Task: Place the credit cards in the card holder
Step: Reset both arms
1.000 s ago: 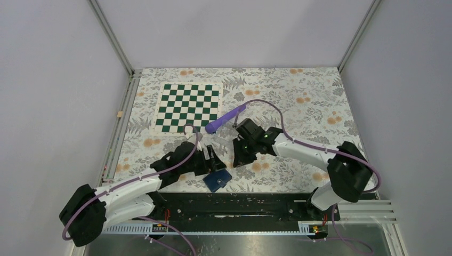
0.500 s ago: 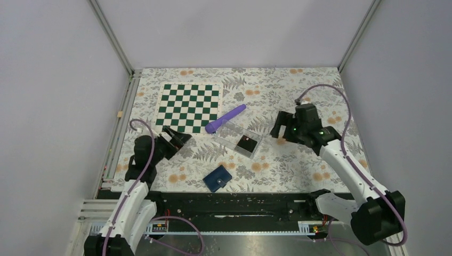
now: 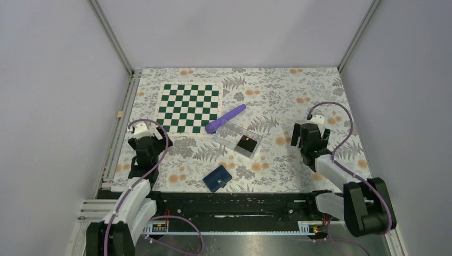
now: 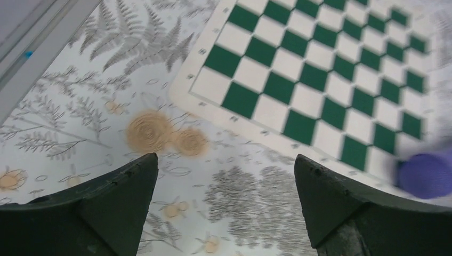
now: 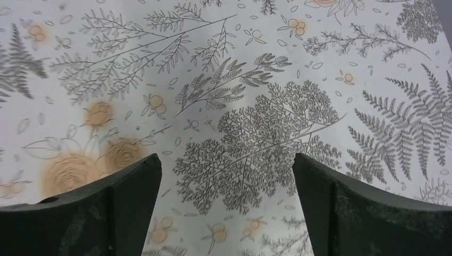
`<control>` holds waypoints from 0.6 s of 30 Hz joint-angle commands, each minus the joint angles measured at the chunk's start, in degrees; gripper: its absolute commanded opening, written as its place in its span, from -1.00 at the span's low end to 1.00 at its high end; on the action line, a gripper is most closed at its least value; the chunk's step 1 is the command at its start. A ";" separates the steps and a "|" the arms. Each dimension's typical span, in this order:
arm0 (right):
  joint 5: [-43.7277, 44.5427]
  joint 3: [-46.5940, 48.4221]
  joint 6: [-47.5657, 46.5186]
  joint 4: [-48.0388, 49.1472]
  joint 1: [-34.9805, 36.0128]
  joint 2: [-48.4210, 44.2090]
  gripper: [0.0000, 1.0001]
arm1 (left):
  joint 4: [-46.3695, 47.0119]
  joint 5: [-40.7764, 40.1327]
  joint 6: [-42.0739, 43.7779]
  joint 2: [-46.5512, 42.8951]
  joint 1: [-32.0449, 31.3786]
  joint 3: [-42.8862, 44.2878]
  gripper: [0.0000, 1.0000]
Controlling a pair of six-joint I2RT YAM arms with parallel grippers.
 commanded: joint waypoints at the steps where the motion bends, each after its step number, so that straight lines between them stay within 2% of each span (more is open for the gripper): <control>1: 4.88 -1.92 -7.99 24.62 -0.47 4.76 0.99 | 23.79 -6.84 11.59 6.56 0.31 -5.17 0.98; 3: 2.42 -3.15 -7.88 31.23 -1.48 6.12 0.99 | 36.06 -5.76 13.68 10.32 0.36 -7.27 0.98; 5: -0.71 -3.28 -8.20 35.25 -2.91 7.84 0.99 | 52.37 -3.41 16.41 16.82 0.49 -10.08 0.98; 6: -1.37 -4.59 -8.43 40.93 -3.44 10.35 0.99 | 50.68 -3.52 16.37 18.74 0.62 -8.29 0.98; 7: -1.52 -6.73 -8.34 49.11 -4.18 13.45 0.99 | 43.93 -2.28 15.85 18.99 0.93 -5.02 0.98; 8: -2.27 -8.95 -7.00 52.13 -4.96 13.81 0.99 | 45.29 -0.95 16.73 21.25 1.20 -3.82 0.98; 10: -4.52 -8.94 -7.28 51.94 -5.80 14.42 0.98 | 41.76 2.63 17.08 21.85 1.56 -2.31 0.97; 12: -4.90 -8.52 -7.03 50.66 -5.80 13.96 0.99 | 45.25 6.22 16.53 21.13 1.71 -4.68 0.97; 14: -5.13 -8.81 -7.16 51.70 -5.77 14.23 0.99 | 70.86 8.13 14.66 27.54 1.66 -13.02 0.98; 15: -5.03 -8.80 -7.09 51.36 -5.77 14.16 0.99 | 76.99 6.26 13.51 32.62 1.69 -14.39 0.98; 16: -4.99 -8.82 -7.11 51.53 -5.79 14.17 0.99 | 77.29 5.15 13.60 35.25 1.63 -12.99 0.98; 18: -4.98 -9.10 -7.17 51.91 -5.78 13.93 0.99 | 64.93 7.33 14.38 34.26 1.69 -7.42 0.98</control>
